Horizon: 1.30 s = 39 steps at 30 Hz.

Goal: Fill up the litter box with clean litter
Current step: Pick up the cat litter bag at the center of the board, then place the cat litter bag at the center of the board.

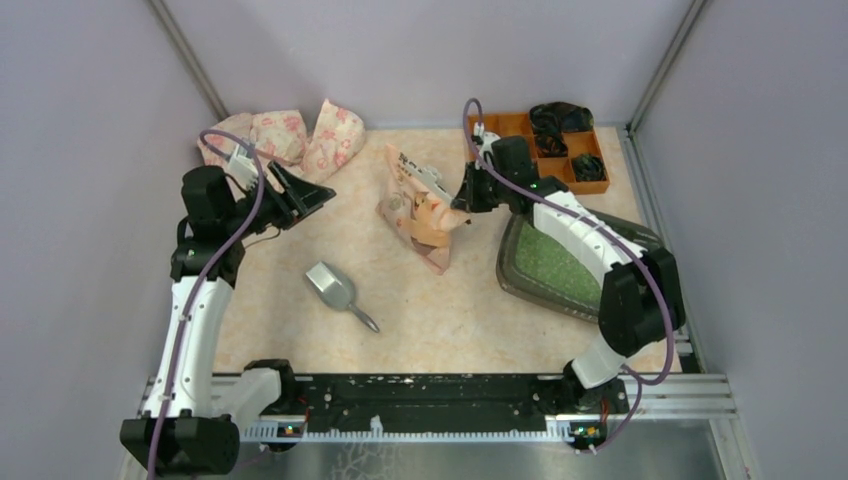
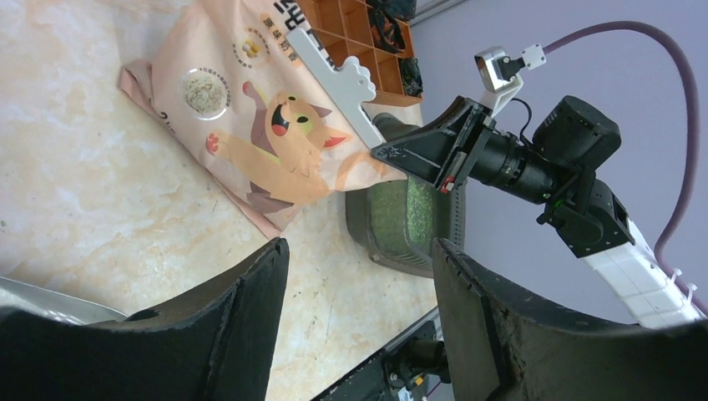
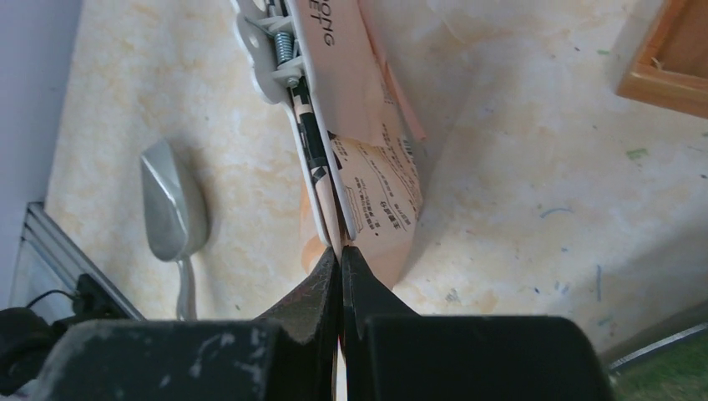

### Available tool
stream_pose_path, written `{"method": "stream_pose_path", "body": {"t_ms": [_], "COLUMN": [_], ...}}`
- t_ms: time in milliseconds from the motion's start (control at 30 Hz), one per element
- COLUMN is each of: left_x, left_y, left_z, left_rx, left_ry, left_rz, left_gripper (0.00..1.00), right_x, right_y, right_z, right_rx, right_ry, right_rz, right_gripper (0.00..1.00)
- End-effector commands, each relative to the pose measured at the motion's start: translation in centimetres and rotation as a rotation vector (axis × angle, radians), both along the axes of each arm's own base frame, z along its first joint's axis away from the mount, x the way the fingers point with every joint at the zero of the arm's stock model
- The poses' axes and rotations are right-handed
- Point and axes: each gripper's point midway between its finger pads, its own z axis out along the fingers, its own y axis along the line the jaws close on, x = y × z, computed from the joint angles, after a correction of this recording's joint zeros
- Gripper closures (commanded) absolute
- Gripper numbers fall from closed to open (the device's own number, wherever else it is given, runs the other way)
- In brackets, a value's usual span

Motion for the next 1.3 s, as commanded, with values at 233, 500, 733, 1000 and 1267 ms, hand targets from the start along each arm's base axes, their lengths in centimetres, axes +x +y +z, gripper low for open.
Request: {"method": "stream_pose_path", "body": {"t_ms": [233, 500, 733, 1000, 1267], "left_x": [1.1, 2.0, 2.5, 2.4, 2.6], "left_y": [-0.4, -0.5, -0.7, -0.7, -0.8], "left_z": [-0.8, -2.1, -3.1, -3.2, -3.0], "left_rx": [-0.039, -0.056, -0.076, -0.061, -0.062], "left_ry": [0.000, 0.017, 0.020, 0.010, 0.001], "left_rz": [-0.023, -0.028, -0.042, -0.044, -0.053], "left_gripper": [0.31, 0.30, 0.30, 0.30, 0.30], "right_x": [1.9, -3.6, -7.1, -7.3, -5.9], "right_y": [5.0, 4.4, 4.9, 0.6, -14.4], "right_z": [6.1, 6.8, 7.1, 9.2, 9.3], "right_rx": [0.310, 0.455, 0.519, 0.139, -0.125], "right_ry": [-0.098, -0.064, -0.053, -0.168, -0.262], "right_rz": [-0.047, -0.123, -0.140, -0.116, -0.555], "right_gripper": [1.00, 1.00, 0.99, 0.59, 0.50]}}
